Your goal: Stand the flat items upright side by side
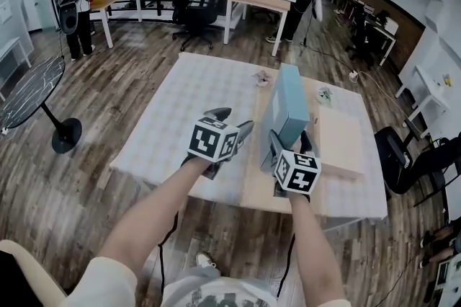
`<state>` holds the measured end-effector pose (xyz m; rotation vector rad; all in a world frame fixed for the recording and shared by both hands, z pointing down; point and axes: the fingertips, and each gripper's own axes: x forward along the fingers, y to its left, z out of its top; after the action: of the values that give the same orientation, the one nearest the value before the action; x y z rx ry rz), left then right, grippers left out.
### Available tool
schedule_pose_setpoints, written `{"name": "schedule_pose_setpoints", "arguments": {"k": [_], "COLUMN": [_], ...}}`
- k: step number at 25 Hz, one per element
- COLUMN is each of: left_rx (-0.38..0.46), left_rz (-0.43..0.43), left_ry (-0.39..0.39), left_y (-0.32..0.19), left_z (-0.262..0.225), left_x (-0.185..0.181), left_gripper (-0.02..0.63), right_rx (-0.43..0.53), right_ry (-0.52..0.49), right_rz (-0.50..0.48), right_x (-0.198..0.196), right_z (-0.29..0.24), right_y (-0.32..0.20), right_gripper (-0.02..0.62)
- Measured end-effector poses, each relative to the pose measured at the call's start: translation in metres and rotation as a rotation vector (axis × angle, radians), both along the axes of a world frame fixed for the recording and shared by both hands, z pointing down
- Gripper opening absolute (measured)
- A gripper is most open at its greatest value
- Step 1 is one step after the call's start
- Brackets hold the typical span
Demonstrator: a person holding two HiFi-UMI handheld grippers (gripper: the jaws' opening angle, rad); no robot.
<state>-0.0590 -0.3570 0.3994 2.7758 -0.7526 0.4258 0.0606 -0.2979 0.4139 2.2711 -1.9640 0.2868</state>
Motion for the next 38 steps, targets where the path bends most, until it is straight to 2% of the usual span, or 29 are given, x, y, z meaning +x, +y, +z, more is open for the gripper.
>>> {"name": "schedule_pose_setpoints", "arguments": {"k": [10,19,30,38], "left_rx": [0.018,0.024,0.058,0.065], "left_rz": [-0.087,-0.120,-0.016,0.046], "left_ry": [-0.034,-0.026,-0.032,-0.038], "left_y": [0.065,0.135,0.191,0.189], "left_z": [-0.002,-0.004,-0.018,-0.015], "left_x": [0.009,0.044,0.149,0.219], "left_gripper": [0.296,0.296,0.296,0.296], "right_rx": [0.020,-0.008,-0.027,-0.054], "right_ry": [-0.073,-0.070,-0.087,-0.110], "right_rz": [-0.142,-0.188,-0.143,-0.116], "right_x": [0.017,0.070,0.159,0.220], "right_z": [-0.017,-0.020,-0.025,-0.012], "right_y": [0.072,0.143,0.211,0.218], "right_gripper": [0.400,0.394,0.394,0.394]}}
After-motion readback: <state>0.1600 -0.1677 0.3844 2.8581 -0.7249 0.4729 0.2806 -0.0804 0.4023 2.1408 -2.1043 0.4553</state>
